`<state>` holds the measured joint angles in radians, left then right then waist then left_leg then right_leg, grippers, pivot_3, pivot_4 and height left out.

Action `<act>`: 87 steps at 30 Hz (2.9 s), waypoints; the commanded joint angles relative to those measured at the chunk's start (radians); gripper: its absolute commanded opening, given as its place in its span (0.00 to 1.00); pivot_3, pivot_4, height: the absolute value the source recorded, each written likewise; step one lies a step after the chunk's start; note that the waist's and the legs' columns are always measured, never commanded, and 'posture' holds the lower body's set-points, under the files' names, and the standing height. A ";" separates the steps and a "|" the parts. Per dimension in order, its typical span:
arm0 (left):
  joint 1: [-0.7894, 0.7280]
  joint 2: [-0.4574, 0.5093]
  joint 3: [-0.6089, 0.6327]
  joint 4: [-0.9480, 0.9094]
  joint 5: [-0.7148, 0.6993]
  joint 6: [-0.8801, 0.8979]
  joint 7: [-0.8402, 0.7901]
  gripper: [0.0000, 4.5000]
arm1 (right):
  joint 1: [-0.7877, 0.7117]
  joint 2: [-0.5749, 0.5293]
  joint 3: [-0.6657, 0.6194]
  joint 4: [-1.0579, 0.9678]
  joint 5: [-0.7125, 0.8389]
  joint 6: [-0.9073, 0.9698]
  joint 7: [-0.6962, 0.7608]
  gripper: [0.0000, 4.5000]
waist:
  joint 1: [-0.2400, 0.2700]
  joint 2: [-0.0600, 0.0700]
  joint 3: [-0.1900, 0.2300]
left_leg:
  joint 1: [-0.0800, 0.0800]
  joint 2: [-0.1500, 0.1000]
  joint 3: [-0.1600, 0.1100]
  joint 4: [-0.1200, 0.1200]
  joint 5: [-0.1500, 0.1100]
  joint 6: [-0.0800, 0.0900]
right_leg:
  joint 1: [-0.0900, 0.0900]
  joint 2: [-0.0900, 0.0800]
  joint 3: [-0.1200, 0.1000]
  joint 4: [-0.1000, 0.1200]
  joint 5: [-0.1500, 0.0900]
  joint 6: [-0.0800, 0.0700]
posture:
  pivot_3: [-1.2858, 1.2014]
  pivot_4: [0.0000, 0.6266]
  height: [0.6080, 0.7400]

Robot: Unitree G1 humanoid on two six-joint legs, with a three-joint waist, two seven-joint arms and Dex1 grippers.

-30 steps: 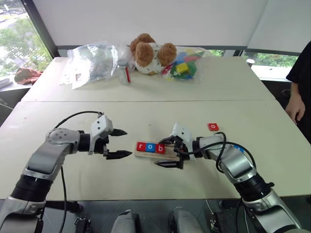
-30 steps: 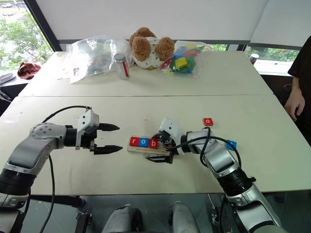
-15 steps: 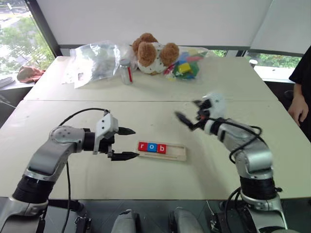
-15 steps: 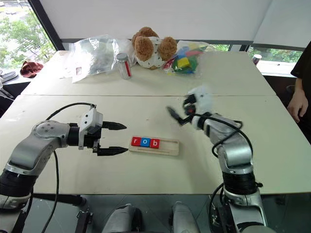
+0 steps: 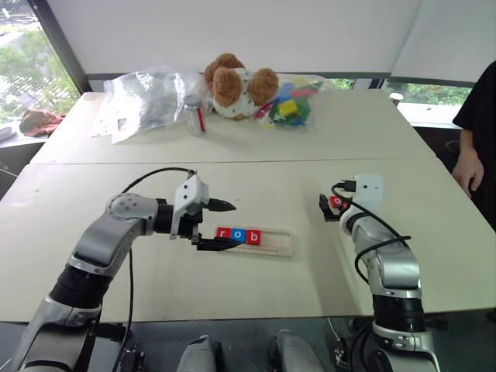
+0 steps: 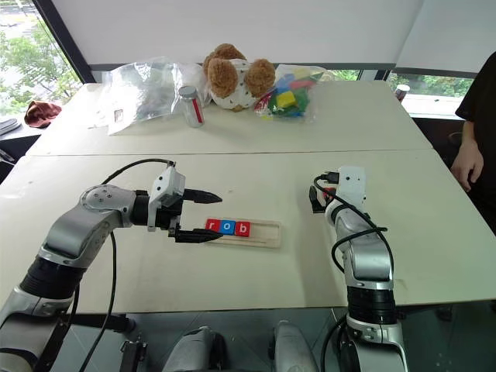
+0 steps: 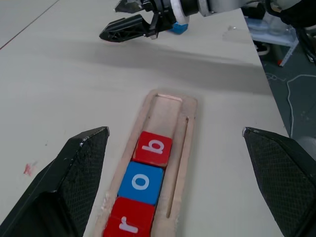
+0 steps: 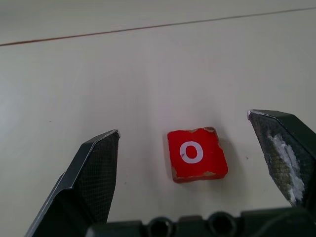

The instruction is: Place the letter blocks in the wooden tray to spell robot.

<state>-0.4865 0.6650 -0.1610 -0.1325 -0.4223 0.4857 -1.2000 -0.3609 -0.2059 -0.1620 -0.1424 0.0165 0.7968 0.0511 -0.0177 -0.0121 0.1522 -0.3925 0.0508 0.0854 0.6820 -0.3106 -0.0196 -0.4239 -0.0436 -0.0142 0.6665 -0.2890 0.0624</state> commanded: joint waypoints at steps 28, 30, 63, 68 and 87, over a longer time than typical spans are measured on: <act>-0.021 -0.008 -0.023 -0.015 0.011 -0.031 -0.005 1.00 | 0.156 0.176 0.055 -0.563 -0.024 0.516 -0.168 0.26 | 0.004 0.000 0.000 | -0.001 0.000 0.000 0.001 -0.001 0.002 | -0.001 0.000 0.001 0.000 0.000 0.000 | 0.52 0.24 1.00; -0.039 -0.019 -0.034 0.011 0.020 -0.045 -0.017 1.00 | 0.170 0.184 0.042 -0.559 -0.016 0.557 -0.160 0.26 | 0.005 -0.001 -0.001 | 0.000 -0.002 0.000 0.001 -0.001 0.002 | 0.000 -0.001 0.001 0.000 0.000 0.000 | 0.52 0.24 1.00; 0.008 0.041 0.011 -0.011 0.027 -0.056 -0.033 1.00 | 0.005 -0.663 0.196 0.313 0.200 -0.586 1.216 0.98 | -0.003 -0.003 0.001 | 0.001 -0.002 0.000 0.001 -0.005 0.008 | 0.003 0.001 0.003 -0.004 0.000 0.001 | 0.52 0.24 1.00; 0.068 0.070 0.042 -0.084 0.015 -0.014 0.004 1.00 | -0.068 -0.652 0.228 0.484 0.163 -0.724 1.271 0.98 | 0.002 -0.002 0.001 | 0.002 0.000 -0.002 0.001 -0.004 0.008 | 0.001 0.003 0.005 -0.001 0.000 0.001 | 0.52 0.24 1.00; 0.073 0.138 0.067 -0.042 0.020 -0.022 -0.001 1.00 | -0.126 -0.559 0.244 0.407 0.220 -0.625 1.259 0.26 | 0.001 -0.001 0.001 | 0.002 0.000 0.000 0.002 -0.003 0.006 | 0.002 0.000 0.006 -0.001 0.000 0.001 | 0.52 0.24 1.00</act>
<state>-0.3961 0.7905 -0.1238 -0.1756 -0.4036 0.4847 -1.1932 -0.4685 -0.7803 0.0932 0.3914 0.1770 0.0849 1.3226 -0.0171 -0.0135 0.1536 -0.3904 0.0508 0.0858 0.6841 -0.3136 -0.0140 -0.4227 -0.0438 -0.0082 0.6666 -0.2889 0.0634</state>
